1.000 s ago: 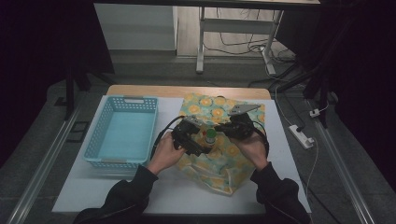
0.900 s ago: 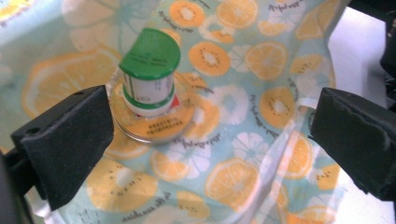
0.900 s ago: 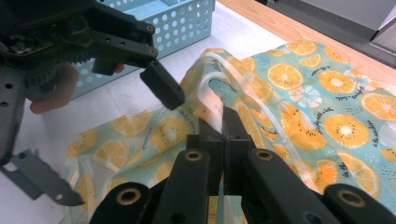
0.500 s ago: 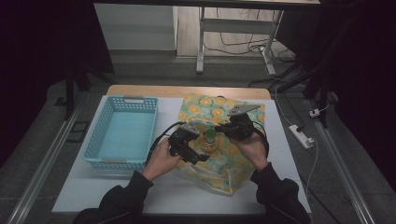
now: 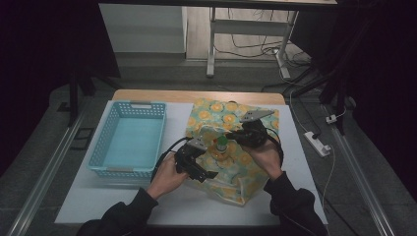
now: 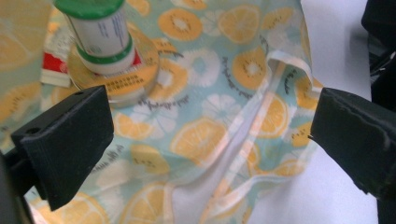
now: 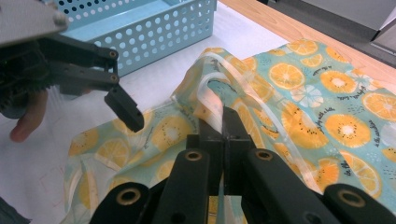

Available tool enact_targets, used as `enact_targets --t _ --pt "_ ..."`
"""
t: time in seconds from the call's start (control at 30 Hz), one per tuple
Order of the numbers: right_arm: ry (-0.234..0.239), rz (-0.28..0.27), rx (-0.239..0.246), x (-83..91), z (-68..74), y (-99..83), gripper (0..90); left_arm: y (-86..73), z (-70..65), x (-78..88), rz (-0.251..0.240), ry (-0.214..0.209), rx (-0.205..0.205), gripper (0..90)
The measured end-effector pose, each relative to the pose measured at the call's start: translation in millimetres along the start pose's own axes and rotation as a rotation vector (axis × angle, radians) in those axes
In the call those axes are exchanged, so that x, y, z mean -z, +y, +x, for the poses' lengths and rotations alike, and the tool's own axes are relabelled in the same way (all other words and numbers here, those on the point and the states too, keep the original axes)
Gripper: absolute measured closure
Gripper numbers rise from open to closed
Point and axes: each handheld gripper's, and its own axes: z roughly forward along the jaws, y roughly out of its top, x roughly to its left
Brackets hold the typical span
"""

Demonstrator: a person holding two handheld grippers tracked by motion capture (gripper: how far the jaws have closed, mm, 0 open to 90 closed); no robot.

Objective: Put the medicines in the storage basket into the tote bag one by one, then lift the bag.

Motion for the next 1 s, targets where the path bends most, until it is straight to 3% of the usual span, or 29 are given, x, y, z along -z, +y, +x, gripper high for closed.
enact_targets --t 0.27,0.5,0.83,1.0 --pt "0.001 -0.001 0.0 0.4 0.5 0.2 89.0 -10.0 -5.2 -4.3 0.018 0.011 -0.019 0.0" --pt "0.001 0.0 0.0 0.3 0.7 -0.1 89.0 -17.4 -5.5 -13.7 0.066 0.028 -0.035 0.0" --pt "0.001 0.002 -0.001 0.1 0.5 -0.2 89.0 -22.5 -0.5 -24.3 0.098 0.049 -0.012 0.0" --pt "0.003 0.007 -0.001 -1.4 1.2 -0.6 89.0 -25.1 0.0 -32.3 0.128 0.087 -0.025 0.4"
